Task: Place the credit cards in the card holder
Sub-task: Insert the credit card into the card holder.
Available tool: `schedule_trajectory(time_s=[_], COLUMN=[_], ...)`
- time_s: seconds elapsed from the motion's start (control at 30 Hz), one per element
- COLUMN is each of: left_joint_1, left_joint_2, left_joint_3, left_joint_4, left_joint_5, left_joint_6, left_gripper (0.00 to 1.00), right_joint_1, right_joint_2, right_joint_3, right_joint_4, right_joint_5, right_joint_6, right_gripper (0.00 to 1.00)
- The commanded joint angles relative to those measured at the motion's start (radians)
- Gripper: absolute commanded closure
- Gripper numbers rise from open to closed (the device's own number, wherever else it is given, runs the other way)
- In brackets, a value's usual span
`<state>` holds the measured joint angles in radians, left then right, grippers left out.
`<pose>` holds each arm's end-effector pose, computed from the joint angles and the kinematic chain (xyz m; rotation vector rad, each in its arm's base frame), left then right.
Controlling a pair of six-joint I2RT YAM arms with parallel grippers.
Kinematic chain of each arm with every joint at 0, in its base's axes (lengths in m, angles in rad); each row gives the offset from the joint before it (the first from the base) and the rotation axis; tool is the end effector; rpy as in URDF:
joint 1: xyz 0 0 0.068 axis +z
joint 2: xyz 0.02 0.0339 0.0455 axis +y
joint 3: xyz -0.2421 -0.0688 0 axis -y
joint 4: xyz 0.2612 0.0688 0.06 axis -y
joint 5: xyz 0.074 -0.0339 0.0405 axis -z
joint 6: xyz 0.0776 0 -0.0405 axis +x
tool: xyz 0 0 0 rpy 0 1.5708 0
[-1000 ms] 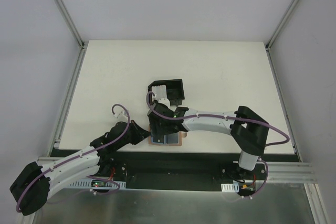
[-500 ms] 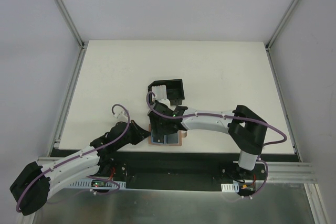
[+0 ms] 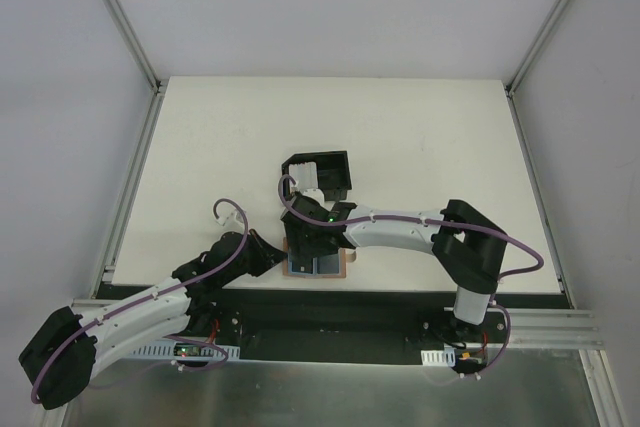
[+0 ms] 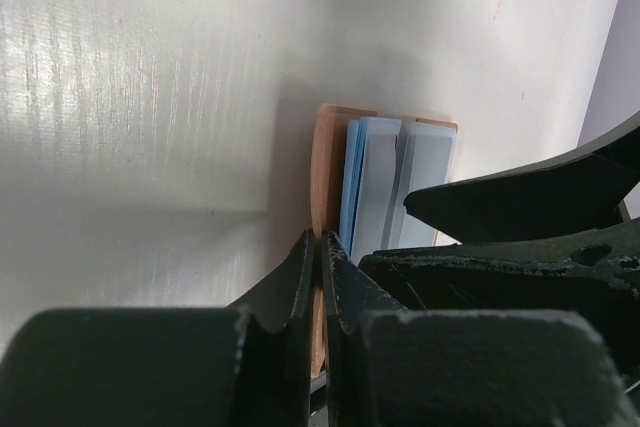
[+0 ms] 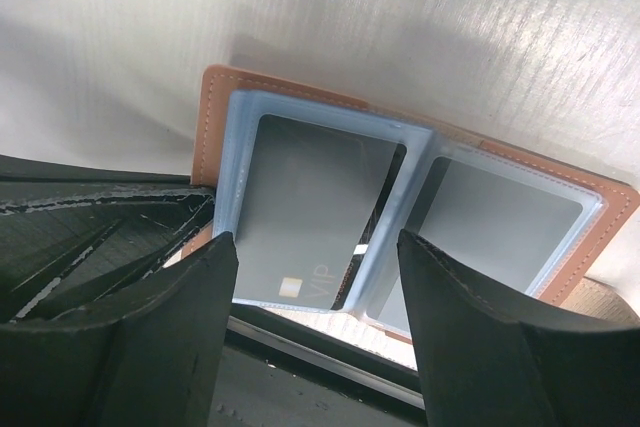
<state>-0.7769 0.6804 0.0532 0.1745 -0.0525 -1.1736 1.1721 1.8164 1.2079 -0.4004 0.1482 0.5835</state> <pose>0.1560 -0.1476 0.0948 -0.4758 2.1810 -1.1231 0.1689 0.3714 0.1207 -0.7101 2.5373 0.4599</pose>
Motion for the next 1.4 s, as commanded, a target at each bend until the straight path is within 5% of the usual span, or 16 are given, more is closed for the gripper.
schedule_trajectory(time_s=[0.0,0.73,1.37], left_joint_1=[0.010,0.008,0.008], left_joint_2=[-0.005,0.001,-0.022], left_joint_3=[-0.004,-0.010,-0.019], left_joint_4=[0.013,0.056,0.046], left_joint_5=[0.016,0.036,0.023], left_joint_6=[-0.004,0.015,0.012], left_gripper=[1.00,1.00,1.00], right_joint_1=[-0.003,-0.005,0.012], right_joint_2=[0.004,0.055,0.040], right_joint_3=[0.045,0.096,0.136], right_joint_4=[-0.006,-0.077,-0.212], right_joint_5=[-0.007,0.016,0.114], right_joint_6=[0.001,-0.013,-0.031], right_gripper=[0.32,0.31,0.48])
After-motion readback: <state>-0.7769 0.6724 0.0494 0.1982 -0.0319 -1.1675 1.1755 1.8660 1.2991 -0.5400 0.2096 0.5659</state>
